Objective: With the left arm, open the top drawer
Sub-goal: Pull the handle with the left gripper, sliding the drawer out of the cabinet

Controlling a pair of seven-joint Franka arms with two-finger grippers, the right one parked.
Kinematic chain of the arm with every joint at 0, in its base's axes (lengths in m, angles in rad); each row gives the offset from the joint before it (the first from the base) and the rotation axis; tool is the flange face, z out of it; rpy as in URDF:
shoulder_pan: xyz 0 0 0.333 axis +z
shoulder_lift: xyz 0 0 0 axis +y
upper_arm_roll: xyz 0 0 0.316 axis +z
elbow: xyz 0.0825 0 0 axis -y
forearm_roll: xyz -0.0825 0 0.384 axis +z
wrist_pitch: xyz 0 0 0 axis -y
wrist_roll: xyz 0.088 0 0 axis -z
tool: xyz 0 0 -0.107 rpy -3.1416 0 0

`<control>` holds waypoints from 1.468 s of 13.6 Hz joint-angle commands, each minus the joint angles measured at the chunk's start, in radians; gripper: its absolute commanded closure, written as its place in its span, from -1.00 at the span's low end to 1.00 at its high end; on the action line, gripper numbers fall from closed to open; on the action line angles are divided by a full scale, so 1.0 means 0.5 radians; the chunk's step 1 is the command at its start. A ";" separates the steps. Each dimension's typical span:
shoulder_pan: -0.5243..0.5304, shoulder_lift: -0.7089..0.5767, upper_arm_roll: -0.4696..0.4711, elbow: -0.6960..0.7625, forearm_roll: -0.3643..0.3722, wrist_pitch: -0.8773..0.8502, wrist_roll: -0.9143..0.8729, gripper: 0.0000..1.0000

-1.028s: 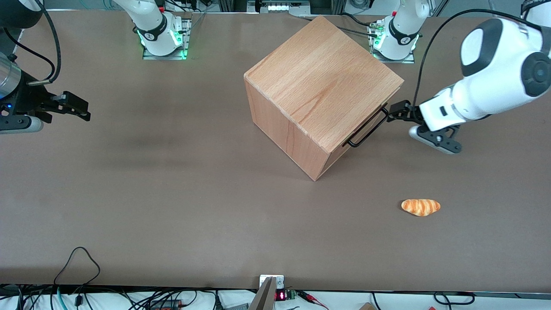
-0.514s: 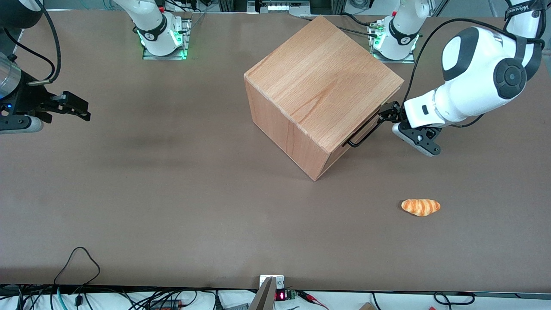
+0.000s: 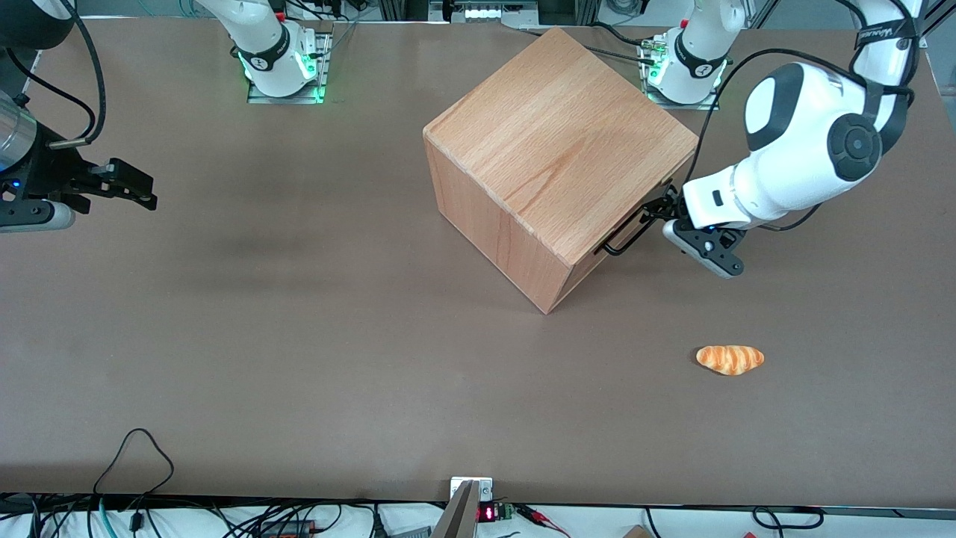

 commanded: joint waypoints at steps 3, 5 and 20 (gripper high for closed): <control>-0.007 0.018 -0.011 -0.036 -0.057 0.078 0.063 -1.00; -0.007 0.042 -0.011 -0.054 -0.057 0.121 0.100 -1.00; 0.069 0.156 0.228 -0.039 -0.026 0.361 0.162 -1.00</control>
